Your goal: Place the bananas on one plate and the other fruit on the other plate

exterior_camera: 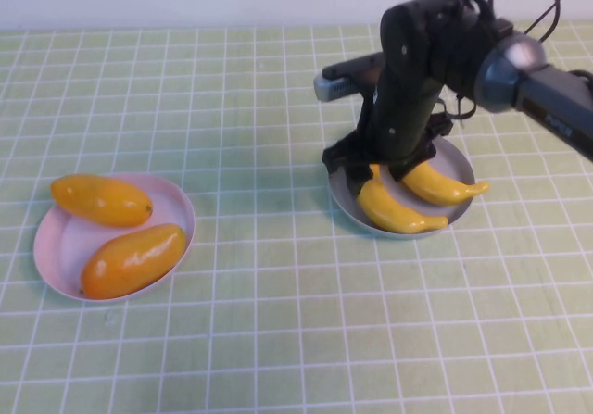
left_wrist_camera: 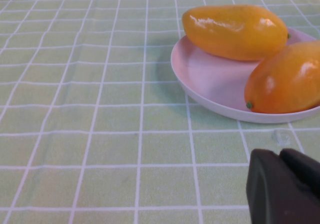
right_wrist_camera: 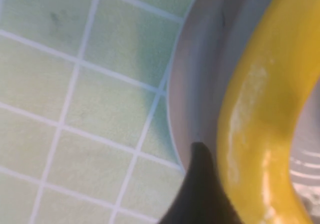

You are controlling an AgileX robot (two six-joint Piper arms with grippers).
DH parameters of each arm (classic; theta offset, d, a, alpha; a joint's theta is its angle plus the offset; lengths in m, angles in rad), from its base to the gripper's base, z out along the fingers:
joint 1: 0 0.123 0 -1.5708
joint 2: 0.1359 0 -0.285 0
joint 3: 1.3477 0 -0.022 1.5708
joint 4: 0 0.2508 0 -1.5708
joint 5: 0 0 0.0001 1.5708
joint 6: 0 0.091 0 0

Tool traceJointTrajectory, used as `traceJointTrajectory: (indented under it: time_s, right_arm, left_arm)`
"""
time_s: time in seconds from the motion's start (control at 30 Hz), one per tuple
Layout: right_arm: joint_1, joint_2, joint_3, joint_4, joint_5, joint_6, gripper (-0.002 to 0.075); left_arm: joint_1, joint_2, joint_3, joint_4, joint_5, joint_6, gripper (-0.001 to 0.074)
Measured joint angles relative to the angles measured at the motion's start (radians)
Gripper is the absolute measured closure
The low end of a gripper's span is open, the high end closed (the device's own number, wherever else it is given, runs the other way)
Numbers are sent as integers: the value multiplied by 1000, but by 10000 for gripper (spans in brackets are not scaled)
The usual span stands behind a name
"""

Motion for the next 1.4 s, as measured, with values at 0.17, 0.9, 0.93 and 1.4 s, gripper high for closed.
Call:
traceJointTrajectory:
  time_s: [0.17, 0.9, 0.93, 1.4]
  right_arm:
    - [8, -107, 19, 30, 2, -14, 429]
    - [46, -925, 733, 124, 20, -127, 741]
    - [46, -939, 751, 124, 20, -127, 741]
    - [14, -1015, 1075, 148, -402, -337, 741]
  left_arm:
    - [0, 0, 0, 0, 0, 0, 731]
    - [0, 0, 0, 0, 0, 0, 731]
    - [0, 0, 0, 0, 0, 0, 731]
    - [0, 0, 0, 0, 0, 0, 731]
